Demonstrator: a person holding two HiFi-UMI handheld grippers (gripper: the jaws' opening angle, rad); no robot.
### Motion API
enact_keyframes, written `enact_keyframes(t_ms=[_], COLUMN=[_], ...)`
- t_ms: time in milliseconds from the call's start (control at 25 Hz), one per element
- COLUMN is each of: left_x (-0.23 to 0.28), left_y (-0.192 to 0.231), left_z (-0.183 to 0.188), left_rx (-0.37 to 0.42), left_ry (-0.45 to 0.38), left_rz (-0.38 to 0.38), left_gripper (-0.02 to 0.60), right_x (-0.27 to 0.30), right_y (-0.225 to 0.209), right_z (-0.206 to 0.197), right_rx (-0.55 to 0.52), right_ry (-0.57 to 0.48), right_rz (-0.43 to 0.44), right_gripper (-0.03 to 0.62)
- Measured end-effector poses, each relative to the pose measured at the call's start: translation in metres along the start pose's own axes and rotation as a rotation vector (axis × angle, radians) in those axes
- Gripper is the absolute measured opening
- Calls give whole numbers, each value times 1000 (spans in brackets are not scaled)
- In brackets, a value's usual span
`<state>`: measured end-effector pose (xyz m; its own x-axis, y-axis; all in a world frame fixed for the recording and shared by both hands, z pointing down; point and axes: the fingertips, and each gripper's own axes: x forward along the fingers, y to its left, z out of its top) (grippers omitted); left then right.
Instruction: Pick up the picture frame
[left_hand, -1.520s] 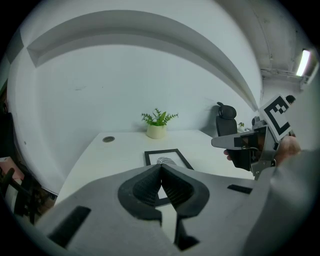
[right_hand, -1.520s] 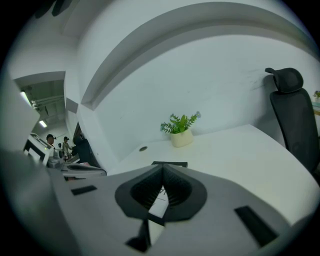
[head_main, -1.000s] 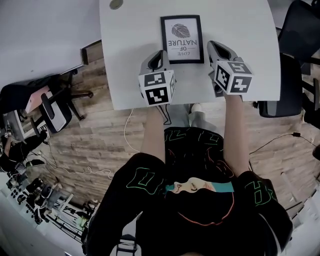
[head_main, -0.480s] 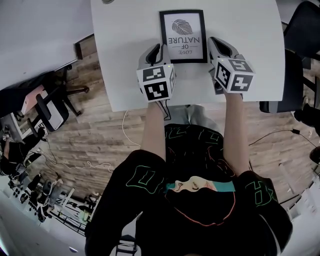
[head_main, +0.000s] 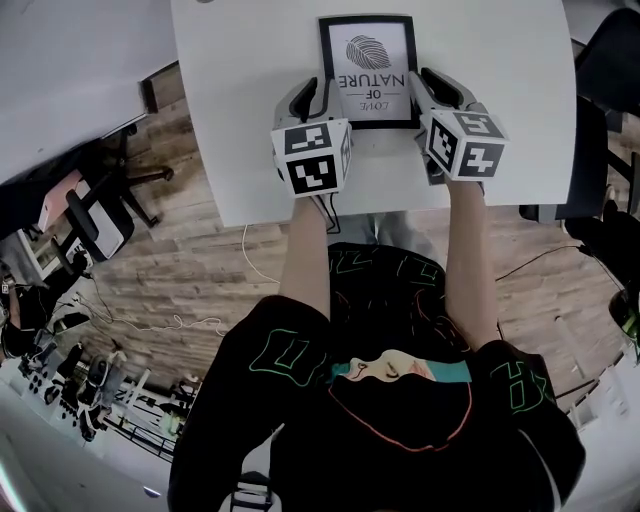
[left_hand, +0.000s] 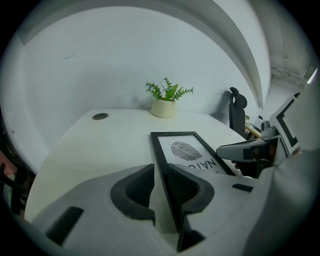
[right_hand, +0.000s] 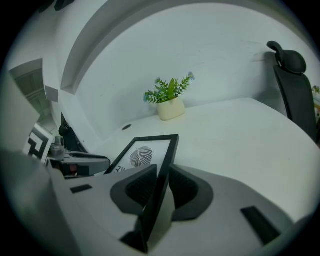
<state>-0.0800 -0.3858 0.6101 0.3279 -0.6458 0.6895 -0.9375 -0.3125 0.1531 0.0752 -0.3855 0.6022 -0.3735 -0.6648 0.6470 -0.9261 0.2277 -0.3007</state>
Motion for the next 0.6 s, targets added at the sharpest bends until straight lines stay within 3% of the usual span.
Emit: enact_keyframes(t_ms=[600], left_x=[14], left_y=[-3], left_z=[3], left_rx=[-21], left_ry=[49], left_rz=[-87], left_gripper=[105], right_x=[19], right_y=[-5], right_z=[-3], right_rx=[4], right_ry=[87], right_rz=[-27], right_gripper=[104])
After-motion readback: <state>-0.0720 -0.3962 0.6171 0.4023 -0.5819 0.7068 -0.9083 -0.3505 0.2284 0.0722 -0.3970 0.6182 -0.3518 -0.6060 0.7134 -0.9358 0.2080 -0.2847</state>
